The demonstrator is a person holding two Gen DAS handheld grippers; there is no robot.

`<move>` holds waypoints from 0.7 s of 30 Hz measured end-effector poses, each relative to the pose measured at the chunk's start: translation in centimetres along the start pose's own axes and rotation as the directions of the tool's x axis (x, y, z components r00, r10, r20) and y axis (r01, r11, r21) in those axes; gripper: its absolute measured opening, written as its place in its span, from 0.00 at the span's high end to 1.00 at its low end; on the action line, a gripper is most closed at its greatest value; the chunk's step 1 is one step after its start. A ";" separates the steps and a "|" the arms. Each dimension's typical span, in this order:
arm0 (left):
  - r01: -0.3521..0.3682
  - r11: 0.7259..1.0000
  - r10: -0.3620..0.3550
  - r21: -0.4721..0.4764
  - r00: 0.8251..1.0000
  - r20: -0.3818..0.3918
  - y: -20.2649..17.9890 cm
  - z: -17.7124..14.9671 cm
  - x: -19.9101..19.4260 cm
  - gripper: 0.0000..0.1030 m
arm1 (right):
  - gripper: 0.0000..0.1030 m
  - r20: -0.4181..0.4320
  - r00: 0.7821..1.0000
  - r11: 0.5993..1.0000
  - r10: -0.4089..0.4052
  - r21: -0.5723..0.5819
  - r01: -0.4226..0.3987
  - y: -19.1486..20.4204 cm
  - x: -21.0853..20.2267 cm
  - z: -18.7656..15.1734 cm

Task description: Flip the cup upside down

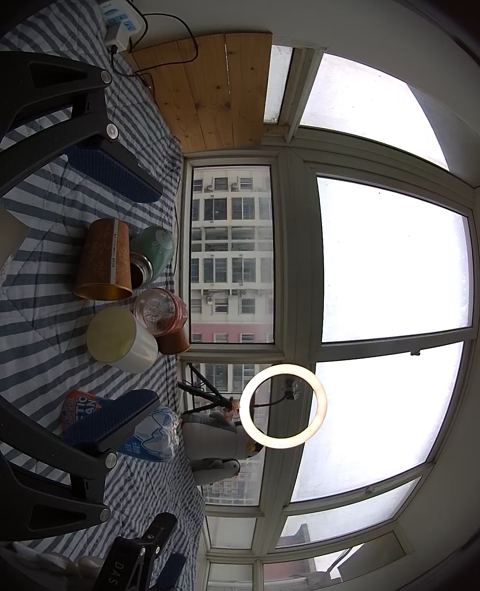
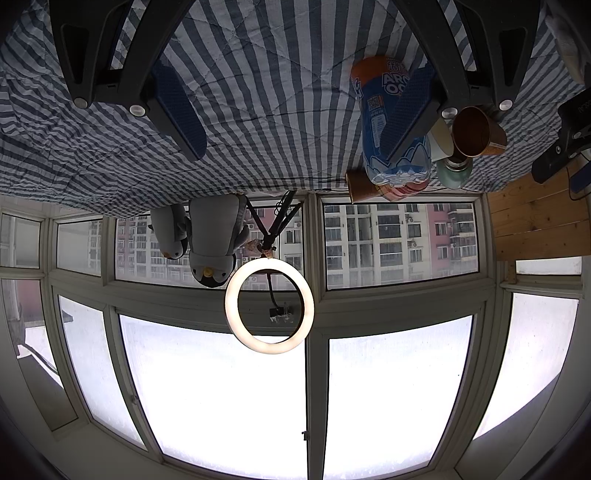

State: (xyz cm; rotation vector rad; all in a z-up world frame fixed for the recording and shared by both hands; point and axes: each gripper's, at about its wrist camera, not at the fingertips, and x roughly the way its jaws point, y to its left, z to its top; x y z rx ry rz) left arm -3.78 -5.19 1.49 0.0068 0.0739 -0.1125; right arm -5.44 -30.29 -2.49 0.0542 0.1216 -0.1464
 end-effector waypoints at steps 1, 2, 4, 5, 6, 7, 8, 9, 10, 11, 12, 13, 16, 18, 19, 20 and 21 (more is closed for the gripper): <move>0.000 1.000 0.000 0.000 1.000 0.001 0.0 0.0 0.0 0.01 | 0.09 0.000 1.000 1.000 0.000 0.000 0.000 0.0 0.0 0.0; -0.001 1.000 0.001 0.000 1.000 0.000 0.0 0.0 0.0 0.01 | 0.09 0.000 1.000 1.000 0.000 0.000 0.000 0.0 0.0 0.0; 0.000 1.000 0.000 0.000 1.000 0.000 0.0 0.0 0.0 0.01 | 0.09 -0.002 1.000 1.000 0.000 0.000 0.000 0.0 0.0 0.0; -0.001 1.000 0.001 0.000 1.000 0.001 0.0 0.0 0.0 0.01 | 0.09 -0.001 1.000 1.000 0.000 0.000 0.000 0.0 0.0 0.0; -0.001 1.000 0.001 0.000 1.000 0.001 0.0 0.0 0.0 0.01 | 0.09 0.000 1.000 1.000 0.000 0.000 0.000 0.0 0.0 0.0; 0.000 1.000 0.000 0.000 1.000 0.001 0.0 0.0 0.0 0.01 | 0.09 0.000 1.000 1.000 0.000 0.000 0.000 0.0 0.0 0.0; 0.001 1.000 -0.001 0.000 1.000 0.000 0.0 0.0 0.0 0.01 | 0.09 -0.001 1.000 1.000 0.000 0.000 0.000 0.0 0.0 0.0; 0.001 1.000 -0.001 0.002 1.000 -0.001 0.0 0.0 0.0 0.01 | 0.09 -0.001 1.000 1.000 0.000 0.001 0.000 0.0 0.0 0.0; 0.002 1.000 -0.002 0.003 1.000 -0.003 -0.1 0.0 0.1 0.01 | 0.09 -0.001 1.000 1.000 0.000 0.001 0.000 0.0 0.0 0.0; 0.003 1.000 -0.003 0.004 1.000 -0.003 -0.1 -0.1 0.1 0.01 | 0.09 -0.001 1.000 1.000 0.000 0.001 0.000 0.0 0.0 0.0; 0.003 1.000 -0.003 0.004 1.000 -0.004 -0.1 -0.1 0.1 0.01 | 0.09 -0.002 1.000 1.000 0.001 0.001 -0.001 0.0 0.0 0.0; 0.002 1.000 -0.002 0.004 1.000 -0.003 0.0 -0.1 0.0 0.01 | 0.09 -0.002 1.000 1.000 0.001 0.001 -0.001 0.0 0.0 0.0; 0.002 1.000 -0.002 0.003 1.000 -0.003 0.0 -0.2 0.0 0.01 | 0.09 -0.001 1.000 1.000 0.001 0.001 -0.001 0.0 0.0 -0.1; 0.002 1.000 -0.002 0.004 1.000 -0.004 0.0 -0.2 -0.1 0.01 | 0.09 -0.002 1.000 1.000 0.001 0.002 -0.001 0.0 0.0 0.0; 0.002 1.000 -0.002 0.003 1.000 -0.003 0.0 -0.2 -0.1 0.01 | 0.09 -0.002 1.000 1.000 0.001 0.001 -0.001 0.0 0.0 -0.1; 0.002 1.000 -0.002 0.004 1.000 -0.003 0.0 -0.2 -0.1 0.01 | 0.09 -0.002 1.000 1.000 0.001 0.002 -0.001 0.0 0.0 0.0; 0.002 1.000 -0.002 0.004 1.000 -0.003 0.0 -0.2 -0.1 0.01 | 0.09 -0.001 1.000 1.000 0.001 0.002 -0.001 0.0 0.0 0.0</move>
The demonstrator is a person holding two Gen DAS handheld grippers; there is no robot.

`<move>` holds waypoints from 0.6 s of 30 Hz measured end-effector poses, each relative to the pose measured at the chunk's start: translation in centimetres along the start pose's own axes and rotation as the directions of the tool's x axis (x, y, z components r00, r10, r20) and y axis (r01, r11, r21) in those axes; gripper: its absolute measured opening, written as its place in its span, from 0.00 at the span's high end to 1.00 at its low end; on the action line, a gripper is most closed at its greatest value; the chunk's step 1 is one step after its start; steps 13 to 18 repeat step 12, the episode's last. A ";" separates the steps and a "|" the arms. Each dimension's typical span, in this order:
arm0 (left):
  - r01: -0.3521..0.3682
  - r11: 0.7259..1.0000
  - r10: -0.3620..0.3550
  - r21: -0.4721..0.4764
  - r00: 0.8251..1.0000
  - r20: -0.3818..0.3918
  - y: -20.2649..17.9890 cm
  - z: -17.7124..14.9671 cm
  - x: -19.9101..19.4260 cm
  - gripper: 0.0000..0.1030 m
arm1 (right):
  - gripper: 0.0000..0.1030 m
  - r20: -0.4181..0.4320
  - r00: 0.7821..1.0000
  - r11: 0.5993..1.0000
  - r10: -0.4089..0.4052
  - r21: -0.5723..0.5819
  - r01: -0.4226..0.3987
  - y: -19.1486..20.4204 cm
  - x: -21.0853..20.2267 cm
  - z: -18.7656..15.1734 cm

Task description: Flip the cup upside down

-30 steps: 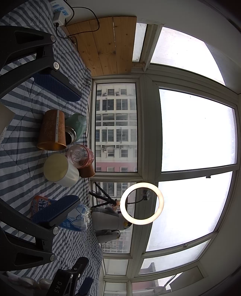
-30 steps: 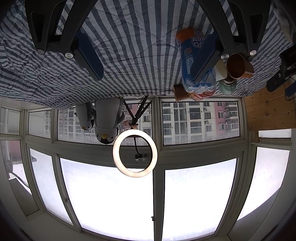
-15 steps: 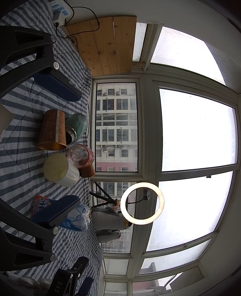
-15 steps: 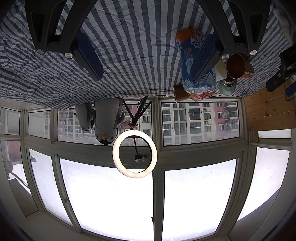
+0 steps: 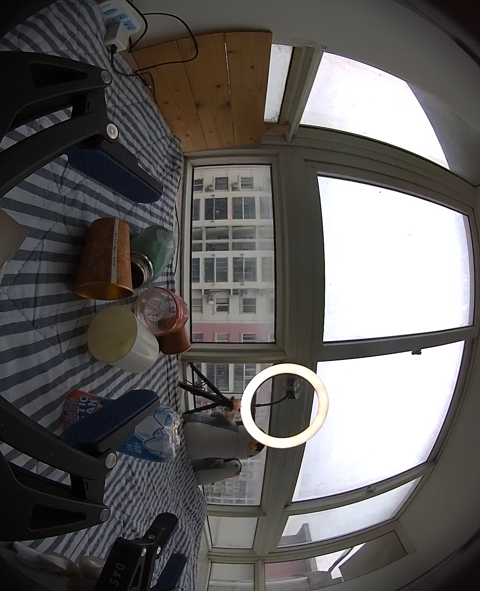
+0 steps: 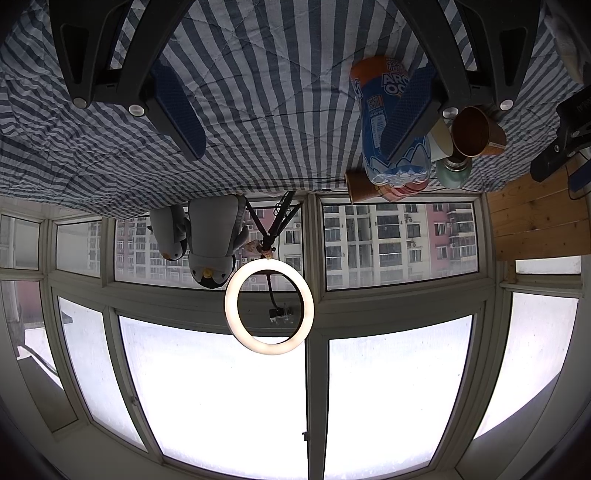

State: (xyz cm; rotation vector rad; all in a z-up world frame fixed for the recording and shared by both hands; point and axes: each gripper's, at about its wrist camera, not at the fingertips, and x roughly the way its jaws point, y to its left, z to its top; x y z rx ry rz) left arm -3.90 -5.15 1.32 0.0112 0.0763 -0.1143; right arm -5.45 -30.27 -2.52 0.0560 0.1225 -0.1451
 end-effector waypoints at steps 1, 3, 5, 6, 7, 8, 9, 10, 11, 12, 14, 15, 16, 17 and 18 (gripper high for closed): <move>0.000 1.000 0.000 0.001 1.000 -0.001 0.0 0.0 0.0 0.01 | 0.09 0.000 1.000 1.000 0.000 0.000 0.000 0.0 0.0 0.0; 0.000 1.000 0.000 0.000 1.000 0.001 0.0 0.1 0.0 0.01 | 0.09 -0.001 1.000 1.000 0.000 0.000 0.000 0.0 0.0 0.0; -0.001 1.000 0.001 -0.001 1.000 0.001 -0.1 0.1 0.1 0.01 | 0.09 -0.001 1.000 1.000 -0.001 0.000 0.001 0.0 0.0 0.0; -0.001 1.000 0.001 0.000 1.000 0.001 -0.1 0.1 0.1 0.01 | 0.09 -0.001 1.000 1.000 0.000 0.000 0.000 0.0 0.0 0.0; -0.001 1.000 0.001 0.000 1.000 0.001 -0.1 0.1 0.0 0.01 | 0.09 -0.001 1.000 1.000 0.000 0.000 0.000 0.0 0.0 0.0; -0.001 1.000 0.001 0.000 1.000 0.001 -0.1 0.1 0.0 0.01 | 0.09 0.000 1.000 1.000 0.000 0.000 0.000 0.0 0.0 0.0; -0.001 1.000 0.001 -0.001 1.000 0.001 -0.1 0.1 0.0 0.01 | 0.09 0.000 1.000 1.000 0.000 0.000 0.000 0.0 0.0 0.0; -0.001 1.000 0.001 0.000 1.000 0.001 -0.1 0.1 0.0 0.01 | 0.09 -0.001 1.000 1.000 0.000 0.000 0.000 0.0 0.0 0.0; -0.001 1.000 0.001 0.000 1.000 0.002 -0.1 0.1 0.0 0.01 | 0.09 -0.001 1.000 1.000 0.000 0.000 0.000 0.0 0.0 0.0; -0.001 1.000 0.001 0.000 1.000 0.002 -0.1 0.1 0.0 0.01 | 0.09 -0.001 1.000 1.000 0.000 0.000 0.000 0.0 0.0 0.0; -0.001 1.000 0.001 0.000 1.000 0.002 -0.1 0.1 0.0 0.01 | 0.09 -0.001 1.000 1.000 0.000 0.000 0.000 0.0 0.0 0.0; -0.001 1.000 0.001 0.000 1.000 0.002 -0.1 0.1 0.0 0.01 | 0.09 -0.001 1.000 1.000 0.000 0.000 0.000 0.0 0.0 0.0; -0.001 1.000 0.001 0.000 1.000 0.002 -0.1 0.1 0.0 0.01 | 0.09 -0.001 1.000 1.000 0.000 0.000 0.000 0.0 0.0 0.0; -0.001 1.000 0.001 0.000 1.000 0.002 -0.1 0.1 0.0 0.01 | 0.09 -0.001 1.000 1.000 0.000 0.000 0.000 0.0 0.0 0.0; -0.001 1.000 0.001 0.000 1.000 0.002 -0.1 0.1 0.0 0.01 | 0.09 -0.001 1.000 1.000 0.000 0.000 0.000 0.0 0.0 0.0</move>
